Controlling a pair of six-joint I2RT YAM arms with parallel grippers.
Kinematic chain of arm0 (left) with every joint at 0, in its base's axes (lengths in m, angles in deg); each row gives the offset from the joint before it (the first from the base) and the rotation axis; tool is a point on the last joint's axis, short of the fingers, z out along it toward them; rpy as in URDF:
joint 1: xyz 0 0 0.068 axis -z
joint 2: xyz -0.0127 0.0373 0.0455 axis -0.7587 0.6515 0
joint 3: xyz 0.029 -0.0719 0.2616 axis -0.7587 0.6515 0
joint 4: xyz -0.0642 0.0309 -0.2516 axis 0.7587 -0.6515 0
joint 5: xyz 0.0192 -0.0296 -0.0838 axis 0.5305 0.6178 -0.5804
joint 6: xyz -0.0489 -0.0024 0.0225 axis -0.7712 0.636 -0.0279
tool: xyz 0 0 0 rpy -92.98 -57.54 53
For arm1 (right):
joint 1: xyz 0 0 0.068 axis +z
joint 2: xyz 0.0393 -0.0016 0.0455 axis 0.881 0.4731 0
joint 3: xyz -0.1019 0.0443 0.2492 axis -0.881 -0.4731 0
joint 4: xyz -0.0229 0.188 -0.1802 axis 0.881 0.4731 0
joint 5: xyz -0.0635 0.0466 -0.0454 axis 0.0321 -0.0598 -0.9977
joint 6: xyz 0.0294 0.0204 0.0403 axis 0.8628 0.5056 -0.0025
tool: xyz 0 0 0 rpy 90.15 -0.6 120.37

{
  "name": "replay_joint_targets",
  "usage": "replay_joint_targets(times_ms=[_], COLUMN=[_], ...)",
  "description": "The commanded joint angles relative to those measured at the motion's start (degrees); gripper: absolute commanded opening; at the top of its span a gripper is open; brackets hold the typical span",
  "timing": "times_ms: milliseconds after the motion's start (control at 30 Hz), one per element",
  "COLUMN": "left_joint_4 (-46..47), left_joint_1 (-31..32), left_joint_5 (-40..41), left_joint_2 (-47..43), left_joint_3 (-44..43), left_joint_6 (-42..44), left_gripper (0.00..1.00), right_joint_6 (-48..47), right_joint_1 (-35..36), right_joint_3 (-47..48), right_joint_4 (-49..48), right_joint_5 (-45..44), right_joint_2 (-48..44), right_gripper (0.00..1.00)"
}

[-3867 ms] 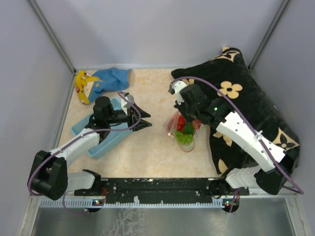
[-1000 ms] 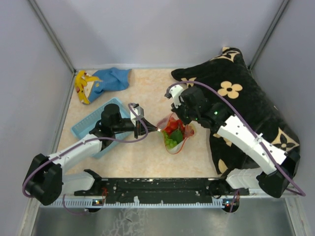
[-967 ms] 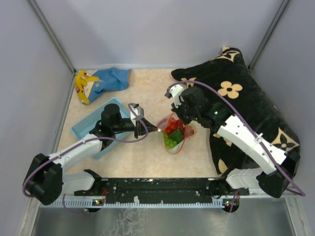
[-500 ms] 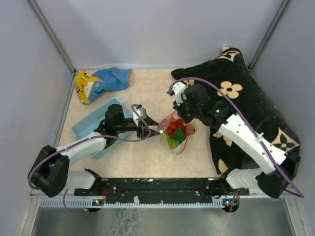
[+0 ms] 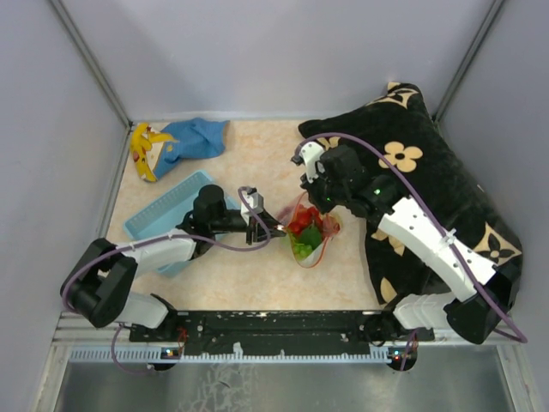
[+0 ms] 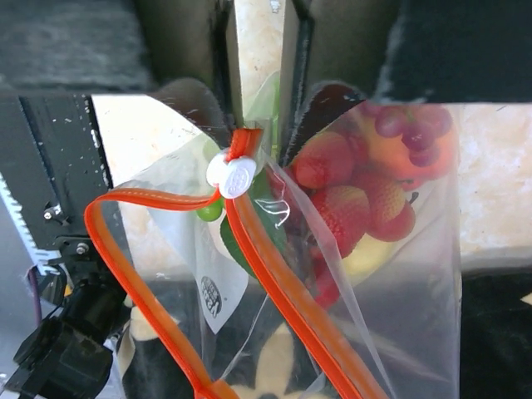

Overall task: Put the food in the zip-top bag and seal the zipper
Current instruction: Zip the zipper food storage bag at the center of the board.

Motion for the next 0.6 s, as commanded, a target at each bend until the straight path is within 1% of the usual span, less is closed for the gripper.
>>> replay_joint_targets(times_ms=[0, 133, 167, 233, 367, 400, 500, 567], left_joint_4=[1.4, 1.0, 0.7, -0.9, -7.8, -9.3, -14.0, -16.9], left_joint_1=[0.2, 0.1, 0.1, 0.2, 0.1, 0.2, 0.1, 0.1], left_joint_5=[-1.4, -0.3, -0.1, 0.3, 1.1, 2.0, 5.9, 9.1], left_joint_2=[-0.1, -3.4, -4.3, -6.0, -9.0, -9.7, -11.2, -11.7], left_joint_3=[-0.2, 1.2, 1.4, 0.8, -2.4, -2.9, -5.0, -6.4], left_joint_6=[0.8, 1.9, 2.0, 2.1, 1.7, 1.1, -0.4, -2.3], left_gripper=[0.21, 0.03, 0.0, 0.0, 0.0, 0.0, 0.0, 0.0], right_joint_6=[0.7, 1.1, 1.2, 1.4, 1.2, 1.1, 0.4, -0.1], right_joint_1=[-1.2, -2.3, -2.5, -2.9, -3.0, -3.0, -2.9, -2.9], right_joint_3=[2.6, 2.2, 2.0, 1.9, 1.0, 0.6, -0.5, -0.9], right_joint_4=[-2.9, -3.2, -3.3, -3.4, -3.9, -4.2, -5.3, -5.9], right_joint_5=[-0.1, -0.4, -0.4, -0.3, -0.2, -0.1, 1.8, 4.2], right_joint_2=[-0.9, -1.9, -2.2, -2.7, -3.5, -3.9, -5.7, -7.3], right_gripper=[0.0, 0.0, 0.0, 0.0, 0.0, 0.04, 0.28, 0.37])
